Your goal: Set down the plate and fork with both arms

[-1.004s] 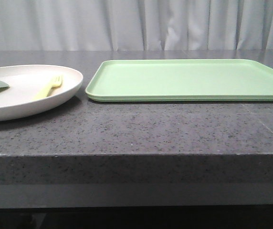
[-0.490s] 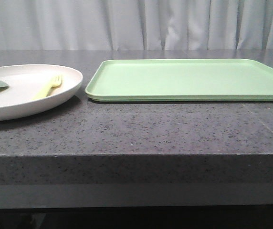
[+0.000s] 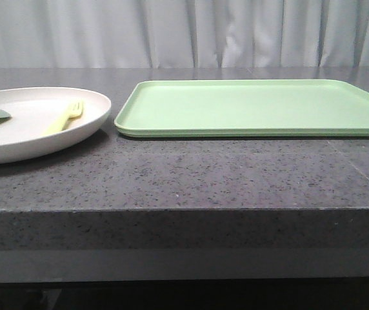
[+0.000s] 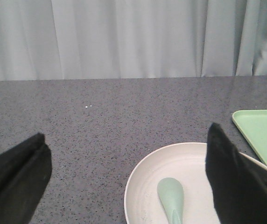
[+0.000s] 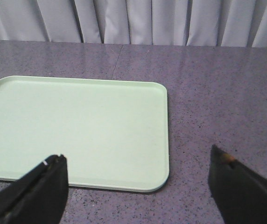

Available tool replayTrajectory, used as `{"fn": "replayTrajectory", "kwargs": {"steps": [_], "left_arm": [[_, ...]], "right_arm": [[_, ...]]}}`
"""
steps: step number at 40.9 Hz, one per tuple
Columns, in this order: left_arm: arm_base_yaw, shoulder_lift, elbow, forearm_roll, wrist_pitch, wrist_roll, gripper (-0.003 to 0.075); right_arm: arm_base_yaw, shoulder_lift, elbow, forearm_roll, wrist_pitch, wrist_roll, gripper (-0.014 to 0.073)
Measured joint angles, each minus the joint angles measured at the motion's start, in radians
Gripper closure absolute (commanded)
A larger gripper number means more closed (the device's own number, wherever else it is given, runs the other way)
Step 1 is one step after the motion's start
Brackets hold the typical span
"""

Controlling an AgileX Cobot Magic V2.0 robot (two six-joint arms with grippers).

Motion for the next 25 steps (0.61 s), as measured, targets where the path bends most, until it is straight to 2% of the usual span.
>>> {"fn": "replayTrajectory", "kwargs": {"steps": [5, 16, 25], "left_arm": [[0.000, 0.121, -0.089, -0.007, 0.114, 0.000, 0.0090], [0.000, 0.455, -0.390, -0.009, 0.526, 0.000, 0.0091], [0.000, 0.665, -0.579, -0.011, 0.740, 0.000, 0.0090]], "right_arm": [[0.000, 0.000, 0.000, 0.000, 0.000, 0.000, -0.0052], [0.000, 0.000, 0.000, 0.000, 0.000, 0.000, -0.0052], [0.000, 0.000, 0.000, 0.000, 0.000, 0.000, -0.0052]]}}
